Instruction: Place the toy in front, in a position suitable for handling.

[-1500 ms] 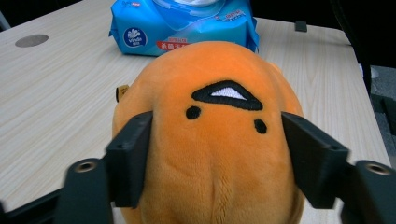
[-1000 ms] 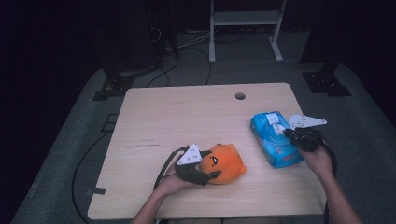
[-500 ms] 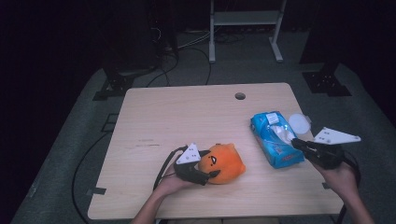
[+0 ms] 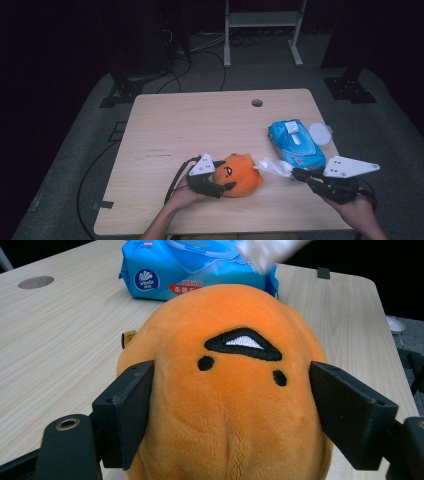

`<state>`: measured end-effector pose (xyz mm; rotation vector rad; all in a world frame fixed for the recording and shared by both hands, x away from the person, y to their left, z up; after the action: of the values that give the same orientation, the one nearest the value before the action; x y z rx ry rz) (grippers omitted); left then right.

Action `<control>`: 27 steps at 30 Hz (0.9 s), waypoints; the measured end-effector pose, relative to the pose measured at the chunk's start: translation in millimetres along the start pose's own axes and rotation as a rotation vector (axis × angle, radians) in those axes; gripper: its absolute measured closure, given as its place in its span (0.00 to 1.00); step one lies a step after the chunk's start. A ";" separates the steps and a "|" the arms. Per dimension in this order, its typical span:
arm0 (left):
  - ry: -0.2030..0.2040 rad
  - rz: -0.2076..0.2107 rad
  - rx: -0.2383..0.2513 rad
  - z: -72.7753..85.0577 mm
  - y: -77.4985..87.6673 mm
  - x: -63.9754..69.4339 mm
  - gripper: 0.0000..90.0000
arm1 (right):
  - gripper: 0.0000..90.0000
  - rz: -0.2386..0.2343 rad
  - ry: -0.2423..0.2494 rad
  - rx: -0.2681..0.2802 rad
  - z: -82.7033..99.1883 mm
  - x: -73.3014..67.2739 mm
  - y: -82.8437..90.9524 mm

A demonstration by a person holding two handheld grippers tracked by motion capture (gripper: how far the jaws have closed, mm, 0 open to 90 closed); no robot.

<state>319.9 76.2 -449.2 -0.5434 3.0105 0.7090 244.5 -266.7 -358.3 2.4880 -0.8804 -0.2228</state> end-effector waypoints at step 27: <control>-0.030 0.027 -0.021 -3.0 -5.6 2.8 0.26 | 0.55 -0.097 0.118 -0.101 16.3 -14.7 -117.0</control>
<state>319.3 69.3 -449.1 -0.4888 2.9913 0.7445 292.1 -185.1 -430.7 2.4245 -0.6843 -0.1480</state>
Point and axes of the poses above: each handheld gripper's, and its own axes: y roughly backward along the jaws, z roughly out of its underside, x roughly to its right, the point moved 1 cm from there along -y, roughly forward along the jaws, and after that the axes turned 5 degrees about -y, right-handed, at the moved point
